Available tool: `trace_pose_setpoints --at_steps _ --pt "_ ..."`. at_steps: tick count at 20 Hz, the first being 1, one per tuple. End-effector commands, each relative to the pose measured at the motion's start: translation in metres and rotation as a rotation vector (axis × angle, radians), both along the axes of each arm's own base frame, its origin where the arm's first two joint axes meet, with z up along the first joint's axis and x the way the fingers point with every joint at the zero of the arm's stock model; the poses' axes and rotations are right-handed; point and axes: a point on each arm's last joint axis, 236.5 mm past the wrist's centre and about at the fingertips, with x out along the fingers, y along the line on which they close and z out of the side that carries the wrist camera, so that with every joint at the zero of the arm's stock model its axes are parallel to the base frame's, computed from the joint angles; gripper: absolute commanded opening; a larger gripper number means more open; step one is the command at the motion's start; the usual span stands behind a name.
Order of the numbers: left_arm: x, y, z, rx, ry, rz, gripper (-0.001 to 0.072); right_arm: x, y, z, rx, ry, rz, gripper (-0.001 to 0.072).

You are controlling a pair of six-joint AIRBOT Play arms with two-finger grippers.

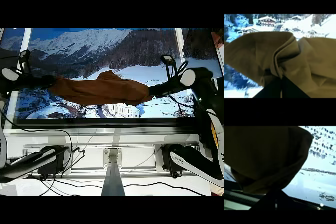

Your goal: Fold the clothes and pants, and hang the long-sleeved shirts on hangers.

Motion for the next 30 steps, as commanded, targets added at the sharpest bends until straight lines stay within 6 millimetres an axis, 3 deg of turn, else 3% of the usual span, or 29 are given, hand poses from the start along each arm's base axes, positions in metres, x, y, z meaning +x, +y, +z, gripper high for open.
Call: trace_pose_setpoints --at_steps 1,3,6,8,10,12,14,16,18,21,23,24,27,30 --pt "0.018 -0.011 0.003 -0.087 -0.051 0.048 0.0013 0.032 0.002 -0.003 0.022 -0.149 -0.032 0.0012" --pt "0.032 -0.023 0.024 -0.135 -0.133 0.015 0.0013 0.060 0.005 0.016 0.044 -0.275 -0.049 0.0012" --pt "0.061 -0.017 0.099 -0.116 -0.326 0.004 0.0013 0.098 0.003 0.075 0.039 -0.463 -0.047 0.0012" --pt "0.073 -0.006 0.179 -0.067 -0.512 0.013 0.0014 0.118 0.002 0.134 0.037 -0.593 -0.042 0.0012" --pt "0.065 0.006 0.277 -0.005 -0.738 0.038 0.0014 0.125 0.002 0.205 0.061 -0.743 -0.047 0.0012" --pt "0.033 0.015 0.369 0.062 -0.973 0.090 0.0014 0.111 0.000 0.289 0.102 -0.916 -0.055 0.0012" --pt "-0.016 0.022 0.447 0.120 -1.204 0.164 0.0014 0.079 -0.006 0.362 0.142 -1.075 -0.063 0.0012" --pt "-0.073 0.022 0.503 0.180 -1.384 0.211 0.0014 0.031 -0.015 0.426 0.179 -1.228 -0.069 0.0012" --pt "-0.127 0.014 0.536 0.272 -1.500 0.217 0.0014 -0.022 -0.022 0.467 0.230 -1.342 -0.070 0.0012" --pt "-0.172 -0.008 0.544 0.280 -1.535 0.174 0.0013 -0.076 -0.027 0.486 0.274 -1.398 -0.058 0.0012" --pt "-0.174 -0.024 0.523 0.241 -1.446 0.110 0.0013 -0.087 -0.030 0.487 0.267 -1.405 -0.057 0.0012" --pt "-0.165 -0.032 0.500 0.192 -1.351 0.078 0.0013 -0.083 -0.031 0.485 0.253 -1.399 -0.060 0.0012" --pt "-0.120 -0.037 0.412 -0.024 -1.010 0.095 0.0013 -0.038 -0.029 0.455 0.192 -1.307 -0.067 0.0011" --pt "-0.055 -0.018 0.314 -0.118 -0.755 0.155 0.0013 0.053 -0.011 0.383 0.142 -1.091 -0.057 0.0012"
